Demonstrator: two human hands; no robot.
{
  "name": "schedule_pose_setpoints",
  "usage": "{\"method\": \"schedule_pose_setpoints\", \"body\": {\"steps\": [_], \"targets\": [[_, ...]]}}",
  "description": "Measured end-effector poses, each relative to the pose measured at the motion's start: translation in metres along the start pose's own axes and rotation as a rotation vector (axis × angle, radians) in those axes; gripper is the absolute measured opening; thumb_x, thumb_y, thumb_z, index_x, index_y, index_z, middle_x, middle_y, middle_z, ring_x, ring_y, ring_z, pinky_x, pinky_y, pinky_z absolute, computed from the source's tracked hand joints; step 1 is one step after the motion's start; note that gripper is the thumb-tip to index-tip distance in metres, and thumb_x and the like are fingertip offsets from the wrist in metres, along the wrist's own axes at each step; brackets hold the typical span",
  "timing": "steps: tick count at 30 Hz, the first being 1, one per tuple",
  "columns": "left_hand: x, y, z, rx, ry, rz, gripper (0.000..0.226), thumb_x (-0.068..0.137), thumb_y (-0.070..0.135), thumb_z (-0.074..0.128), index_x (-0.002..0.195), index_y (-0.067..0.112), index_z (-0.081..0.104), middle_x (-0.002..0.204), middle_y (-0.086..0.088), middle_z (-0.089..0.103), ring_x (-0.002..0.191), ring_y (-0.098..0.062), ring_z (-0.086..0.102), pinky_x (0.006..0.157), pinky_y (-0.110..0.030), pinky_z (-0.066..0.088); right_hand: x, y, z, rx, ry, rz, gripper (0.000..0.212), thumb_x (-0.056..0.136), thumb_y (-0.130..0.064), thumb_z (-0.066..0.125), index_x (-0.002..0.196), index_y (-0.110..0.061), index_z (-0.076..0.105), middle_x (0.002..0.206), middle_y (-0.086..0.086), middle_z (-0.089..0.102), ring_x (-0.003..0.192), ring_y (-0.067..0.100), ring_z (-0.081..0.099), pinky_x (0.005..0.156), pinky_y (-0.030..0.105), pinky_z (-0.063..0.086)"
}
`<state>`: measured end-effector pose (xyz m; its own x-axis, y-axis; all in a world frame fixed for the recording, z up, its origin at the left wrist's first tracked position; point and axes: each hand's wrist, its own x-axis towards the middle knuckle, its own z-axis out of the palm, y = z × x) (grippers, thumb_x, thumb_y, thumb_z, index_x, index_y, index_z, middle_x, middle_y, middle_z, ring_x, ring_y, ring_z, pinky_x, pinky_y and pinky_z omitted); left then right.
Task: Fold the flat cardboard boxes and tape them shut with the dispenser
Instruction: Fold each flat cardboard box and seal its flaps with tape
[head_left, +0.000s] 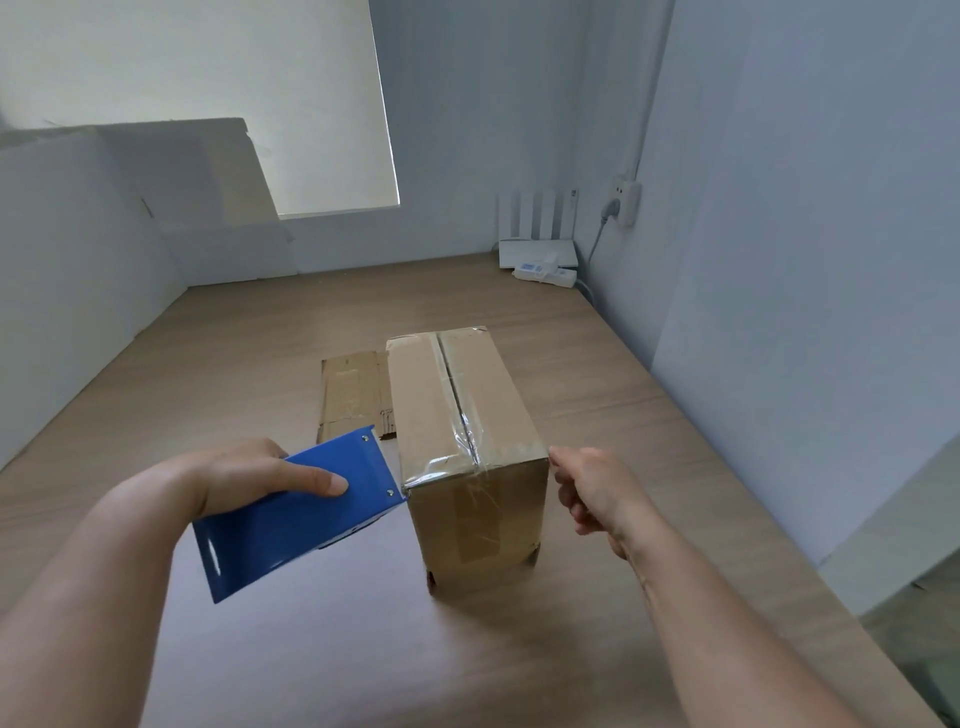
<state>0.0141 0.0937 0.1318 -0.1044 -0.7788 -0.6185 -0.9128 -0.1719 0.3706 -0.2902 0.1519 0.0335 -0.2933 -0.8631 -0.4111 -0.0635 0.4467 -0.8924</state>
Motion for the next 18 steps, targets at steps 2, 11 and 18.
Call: {"method": "schedule_pose_setpoints", "body": {"steps": [2,11,18], "targets": [[-0.001,0.000,-0.001,-0.001,0.010,0.001,0.096,0.022,0.076,0.069,0.093,0.011,0.071,0.077,-0.002,0.075,0.074,-0.023,0.073,0.070,-0.031,0.053,0.004,0.012,-0.003,-0.238,0.062,0.007,0.035,0.085,-0.039,0.062,0.067,-0.017,0.042,0.056,0.002,0.044,0.046,0.018,0.034,0.045,0.025,0.031],[-0.004,0.004,-0.004,0.023,0.006,-0.010,0.118,-0.003,0.086,0.066,0.091,0.014,0.071,0.076,-0.001,0.075,0.073,-0.022,0.073,0.075,-0.033,0.055,-0.011,-0.003,0.039,-0.533,0.276,-0.382,0.054,0.095,-0.056,0.032,0.111,-0.010,0.054,0.108,0.006,0.058,0.102,0.027,0.053,0.080,0.036,0.041],[-0.036,-0.007,-0.024,-0.025,-0.002,0.020,0.081,0.042,0.069,0.082,0.093,0.006,0.073,0.082,-0.009,0.075,0.075,-0.028,0.073,0.073,-0.034,0.052,-0.010,-0.003,0.047,-0.495,0.215,-0.364,0.031,0.101,-0.043,0.032,0.093,-0.014,0.039,0.097,0.011,0.055,0.097,0.032,0.054,0.073,0.036,0.035]]}}
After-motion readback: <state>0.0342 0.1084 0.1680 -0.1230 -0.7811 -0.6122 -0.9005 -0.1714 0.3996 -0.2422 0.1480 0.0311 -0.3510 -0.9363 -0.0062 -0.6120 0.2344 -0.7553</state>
